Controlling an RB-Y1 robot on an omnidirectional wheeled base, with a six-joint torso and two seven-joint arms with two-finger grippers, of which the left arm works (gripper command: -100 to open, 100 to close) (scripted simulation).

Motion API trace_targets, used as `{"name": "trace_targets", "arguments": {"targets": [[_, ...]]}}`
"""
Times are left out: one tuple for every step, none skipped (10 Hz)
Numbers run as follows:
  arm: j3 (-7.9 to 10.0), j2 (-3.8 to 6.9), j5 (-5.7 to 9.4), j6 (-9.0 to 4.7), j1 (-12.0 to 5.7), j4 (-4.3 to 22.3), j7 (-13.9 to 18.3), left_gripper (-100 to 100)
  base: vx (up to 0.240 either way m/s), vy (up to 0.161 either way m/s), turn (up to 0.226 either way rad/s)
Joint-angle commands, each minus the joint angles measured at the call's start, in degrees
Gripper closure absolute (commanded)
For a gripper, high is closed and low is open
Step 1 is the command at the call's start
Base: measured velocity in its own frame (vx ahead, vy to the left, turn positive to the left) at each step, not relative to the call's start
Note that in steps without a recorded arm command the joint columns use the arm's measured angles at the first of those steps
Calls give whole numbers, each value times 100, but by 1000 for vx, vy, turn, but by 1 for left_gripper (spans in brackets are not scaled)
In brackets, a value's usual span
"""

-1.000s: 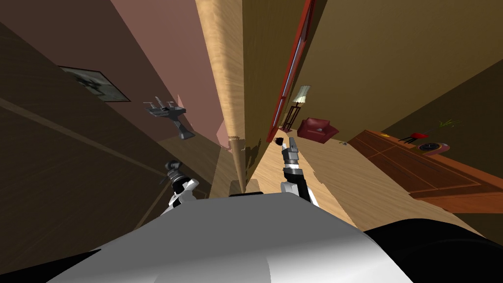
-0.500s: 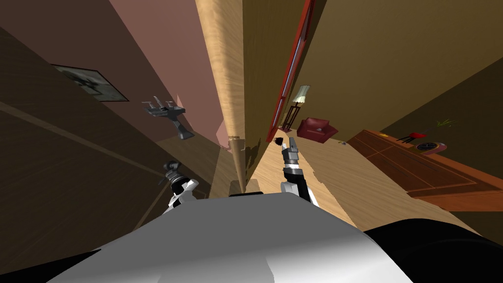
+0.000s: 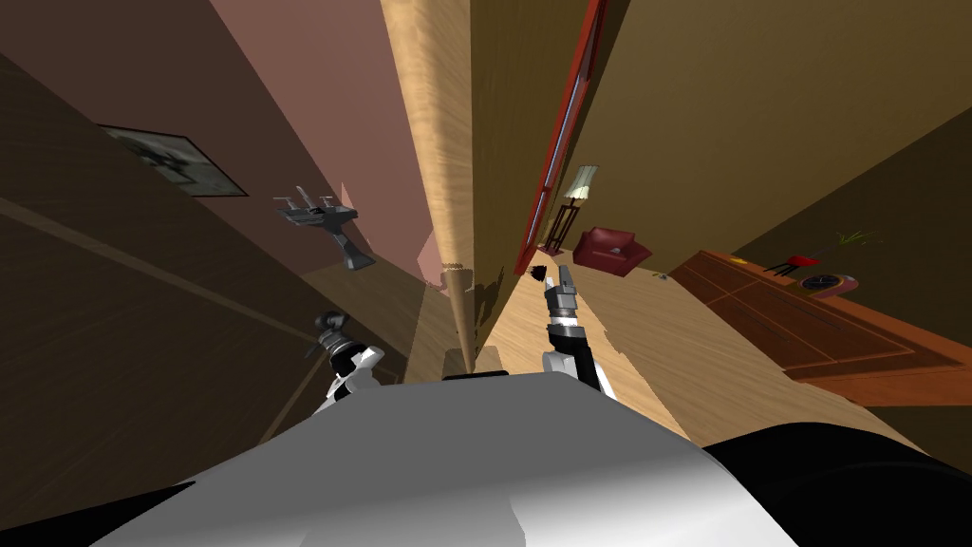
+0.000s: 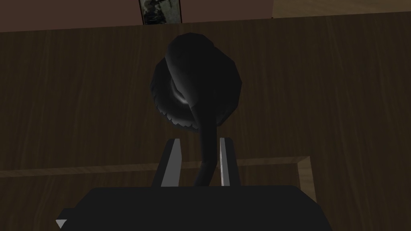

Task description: Push the door open

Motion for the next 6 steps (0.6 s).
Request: {"name": "trace_targets", "arguments": {"targets": [[60, 92, 22, -91, 73, -4, 23, 100, 0, 0, 0], [60, 92, 22, -91, 73, -4, 23, 100, 0, 0, 0], [60, 92, 22, -91, 73, -4, 23, 100, 0, 0, 0], [60, 92, 22, -91, 73, -4, 23, 100, -1, 4, -13], [60, 92, 22, -91, 73, -4, 23, 100, -1, 6, -18], [183, -18, 30, -81, -41, -77, -94, 100, -5, 33, -96]]}}
